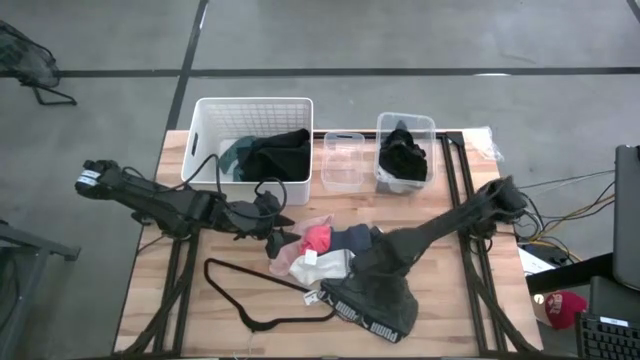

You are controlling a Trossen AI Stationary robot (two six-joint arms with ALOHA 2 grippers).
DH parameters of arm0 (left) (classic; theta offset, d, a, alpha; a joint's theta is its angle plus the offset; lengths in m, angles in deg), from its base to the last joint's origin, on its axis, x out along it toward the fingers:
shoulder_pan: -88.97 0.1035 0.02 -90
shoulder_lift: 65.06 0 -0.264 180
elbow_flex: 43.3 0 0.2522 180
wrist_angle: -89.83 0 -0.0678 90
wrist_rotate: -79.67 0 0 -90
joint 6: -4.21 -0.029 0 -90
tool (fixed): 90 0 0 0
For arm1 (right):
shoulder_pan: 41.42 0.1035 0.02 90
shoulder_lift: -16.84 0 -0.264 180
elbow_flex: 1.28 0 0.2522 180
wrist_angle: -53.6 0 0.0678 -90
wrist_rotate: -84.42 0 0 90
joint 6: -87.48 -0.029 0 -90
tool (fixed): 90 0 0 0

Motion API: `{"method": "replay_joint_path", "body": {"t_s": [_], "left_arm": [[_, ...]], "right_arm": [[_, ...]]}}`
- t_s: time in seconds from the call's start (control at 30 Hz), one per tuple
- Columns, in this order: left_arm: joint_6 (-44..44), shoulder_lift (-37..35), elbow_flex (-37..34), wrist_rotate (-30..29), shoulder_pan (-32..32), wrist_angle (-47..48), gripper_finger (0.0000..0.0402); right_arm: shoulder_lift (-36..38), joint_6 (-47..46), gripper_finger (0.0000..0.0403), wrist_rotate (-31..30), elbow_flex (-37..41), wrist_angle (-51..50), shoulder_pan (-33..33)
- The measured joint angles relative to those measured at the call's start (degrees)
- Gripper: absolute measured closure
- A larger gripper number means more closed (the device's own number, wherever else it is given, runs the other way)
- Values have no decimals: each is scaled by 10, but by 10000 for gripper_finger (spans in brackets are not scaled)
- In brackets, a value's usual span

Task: Pick & Place Cloths
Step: Put the gray boxer into the large transparent bin

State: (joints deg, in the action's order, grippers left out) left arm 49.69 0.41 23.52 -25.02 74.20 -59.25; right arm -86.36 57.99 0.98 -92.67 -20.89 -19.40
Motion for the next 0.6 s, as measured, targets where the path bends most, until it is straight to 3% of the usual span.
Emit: {"method": "replay_joint_path", "body": {"t_s": [0.37,0.6], "left_arm": [[-3,0,0,0,0,2,126],[-3,0,0,0,0,4,126]], "right_arm": [[170,-66,392,-156,-124,-82,-61],[249,-61,392,-213,-218,-81,-121]]}}
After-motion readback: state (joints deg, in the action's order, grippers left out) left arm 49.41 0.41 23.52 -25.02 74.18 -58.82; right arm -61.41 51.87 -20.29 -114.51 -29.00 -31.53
